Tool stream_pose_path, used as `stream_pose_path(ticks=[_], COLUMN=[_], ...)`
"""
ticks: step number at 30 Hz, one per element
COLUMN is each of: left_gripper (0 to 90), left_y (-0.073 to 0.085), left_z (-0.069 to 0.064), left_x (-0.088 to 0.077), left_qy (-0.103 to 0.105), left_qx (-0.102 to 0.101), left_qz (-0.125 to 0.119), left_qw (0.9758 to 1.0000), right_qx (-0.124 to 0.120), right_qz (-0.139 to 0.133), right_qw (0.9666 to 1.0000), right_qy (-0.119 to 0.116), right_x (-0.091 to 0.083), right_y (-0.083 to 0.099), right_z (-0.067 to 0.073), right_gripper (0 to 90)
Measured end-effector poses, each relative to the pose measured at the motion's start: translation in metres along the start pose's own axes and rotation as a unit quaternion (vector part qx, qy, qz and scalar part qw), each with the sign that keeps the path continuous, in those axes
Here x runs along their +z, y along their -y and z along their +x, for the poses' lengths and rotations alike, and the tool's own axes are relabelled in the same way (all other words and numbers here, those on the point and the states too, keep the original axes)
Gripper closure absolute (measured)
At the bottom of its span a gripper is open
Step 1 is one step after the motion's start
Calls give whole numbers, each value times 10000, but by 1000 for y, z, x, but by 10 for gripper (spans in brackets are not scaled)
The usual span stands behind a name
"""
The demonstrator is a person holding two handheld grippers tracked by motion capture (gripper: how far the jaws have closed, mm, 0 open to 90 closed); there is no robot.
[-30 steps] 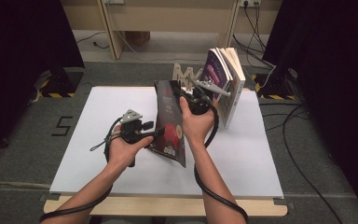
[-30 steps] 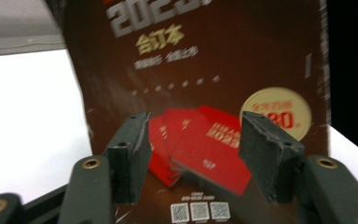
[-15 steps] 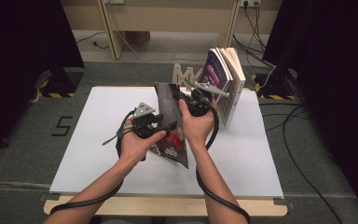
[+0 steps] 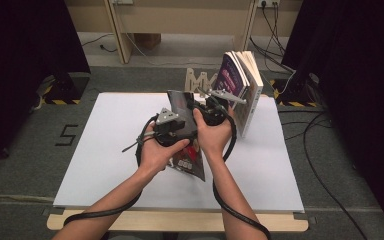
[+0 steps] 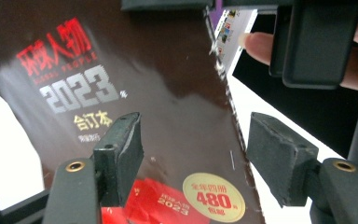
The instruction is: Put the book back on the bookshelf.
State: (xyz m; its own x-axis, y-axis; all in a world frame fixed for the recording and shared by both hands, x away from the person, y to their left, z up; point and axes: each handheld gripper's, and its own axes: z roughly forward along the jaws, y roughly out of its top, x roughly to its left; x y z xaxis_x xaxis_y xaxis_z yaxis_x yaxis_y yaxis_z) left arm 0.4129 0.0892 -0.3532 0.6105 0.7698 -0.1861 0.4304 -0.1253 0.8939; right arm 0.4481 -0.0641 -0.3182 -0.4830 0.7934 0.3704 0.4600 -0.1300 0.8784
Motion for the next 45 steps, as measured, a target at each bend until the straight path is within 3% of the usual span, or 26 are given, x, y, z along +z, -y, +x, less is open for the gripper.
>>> stream_pose_path(ticks=[7,12,16,24,31,34,36,37,41,45], left_gripper=[364,390,415,590,688,724,772,804,864,865], left_y=[-3,-2,0,12,18,22,25,27,28,30], left_z=[-7,-12,-14,-14,-11,-10,-9,-6,3,9], left_x=[8,14,14,-1,-7,-9,-11,-13,-19,-24], left_qy=[-40,-244,-284,-235,-335,-406,-543,-570,-482,-411], left_qx=[52,107,87,-225,-450,-409,-193,-186,-282,-584], left_qz=[8,8,-34,-284,-208,-231,-269,-316,-358,-339], left_qw=[10000,9996,9996,9991,9982,9981,9980,9977,9978,9969], right_qx=[5,40,135,25,-148,-261,-467,-484,-290,-114], right_qz=[79,75,96,230,369,390,425,440,297,23], right_qw=[10000,10000,9999,9997,9992,9988,9979,9977,9990,9994], right_qy=[15,42,29,-5,69,119,174,172,-192,-319], right_x=[-3,-6,-8,-11,-4,-2,-1,-2,-12,-28], right_y=[-3,-2,-2,-2,1,2,2,2,-2,-6], right_z=[-1,-2,-2,5,13,16,18,18,16,8], right_gripper=[854,856,855,864,857,830,765,724,679,668])
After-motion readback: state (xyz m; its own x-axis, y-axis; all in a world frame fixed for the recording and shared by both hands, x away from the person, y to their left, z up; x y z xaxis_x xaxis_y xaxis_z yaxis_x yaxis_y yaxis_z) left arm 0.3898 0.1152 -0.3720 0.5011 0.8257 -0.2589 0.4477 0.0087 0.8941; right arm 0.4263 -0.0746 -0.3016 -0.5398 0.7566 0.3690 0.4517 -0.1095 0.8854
